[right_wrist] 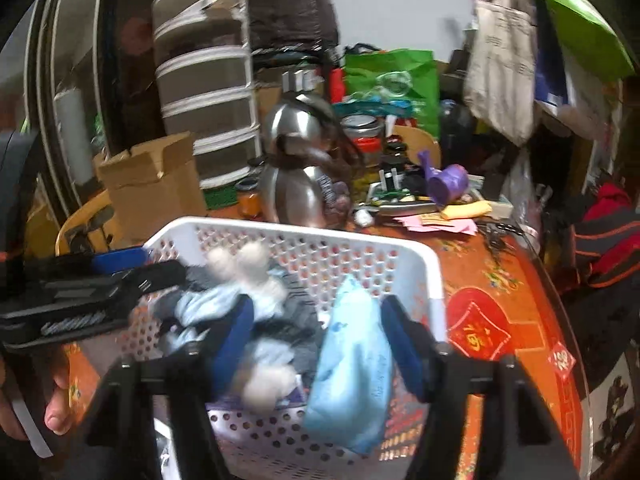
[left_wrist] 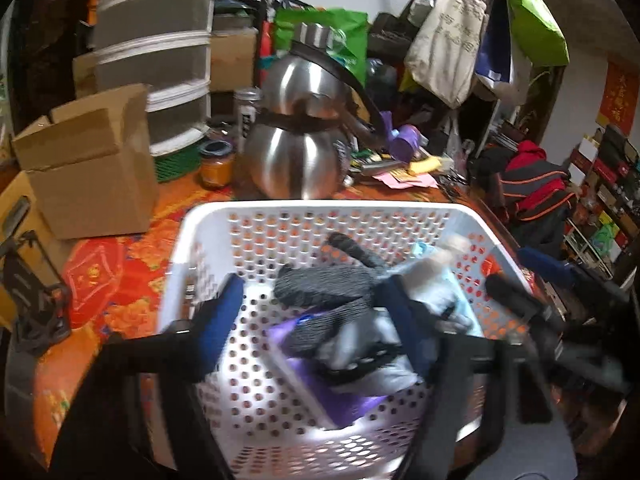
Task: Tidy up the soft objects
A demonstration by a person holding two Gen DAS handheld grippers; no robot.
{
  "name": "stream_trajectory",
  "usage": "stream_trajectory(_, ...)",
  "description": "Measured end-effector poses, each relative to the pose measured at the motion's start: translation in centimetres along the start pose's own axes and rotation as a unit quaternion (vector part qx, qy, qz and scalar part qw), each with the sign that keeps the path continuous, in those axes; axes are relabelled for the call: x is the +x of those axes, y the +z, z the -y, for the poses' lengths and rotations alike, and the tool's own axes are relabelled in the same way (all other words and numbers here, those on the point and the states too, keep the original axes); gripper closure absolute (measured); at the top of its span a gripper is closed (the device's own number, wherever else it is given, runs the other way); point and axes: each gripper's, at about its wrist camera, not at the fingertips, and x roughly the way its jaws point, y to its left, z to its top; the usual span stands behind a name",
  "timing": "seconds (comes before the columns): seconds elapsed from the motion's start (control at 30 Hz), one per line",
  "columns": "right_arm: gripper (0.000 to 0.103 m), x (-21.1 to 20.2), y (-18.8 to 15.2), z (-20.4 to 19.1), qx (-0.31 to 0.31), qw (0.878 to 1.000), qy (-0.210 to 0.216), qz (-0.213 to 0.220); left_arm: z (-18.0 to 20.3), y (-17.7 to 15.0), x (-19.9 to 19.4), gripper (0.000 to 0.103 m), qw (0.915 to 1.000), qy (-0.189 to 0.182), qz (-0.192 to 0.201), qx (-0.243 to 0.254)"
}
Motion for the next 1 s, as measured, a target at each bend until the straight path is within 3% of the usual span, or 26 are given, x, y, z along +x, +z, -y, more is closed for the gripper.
stream_trajectory(0.1,0.036,-0.8,-0.1,1.0,0.028,0.999,0.017,0.003,-1.3,-1.0,-1.0,0.030,0.9999,0.005,0.008,-0.010)
stream_trajectory(0.33,0.035,-4.7,-3.4,1.3,0.055,0.998,0.002,0.005,-3.1,-4.9,-5.5,0.029,0.9998,0.009,0.008,-0.015)
stream_trajectory(0.53,0.031,-9.8,-11.4,1.5,0.078,0.997,-0.011,-0.005,-4.1,-12.1,-10.0,0.028,0.9997,-0.007,-0.002,-0.023)
stream_trajectory(0.73,0.031,-14.1,-19.3,-0.2,0.085,0.996,0.004,-0.011,-5.5,-19.4,-11.5,0.028,0.9968,-0.020,-0.024,-0.074)
stream_trajectory(1.0,0.031,-15.8,-24.9,-2.9,0.084,0.996,0.022,-0.020,-4.2,-22.3,-9.4,0.028,0.9960,-0.030,-0.055,-0.063)
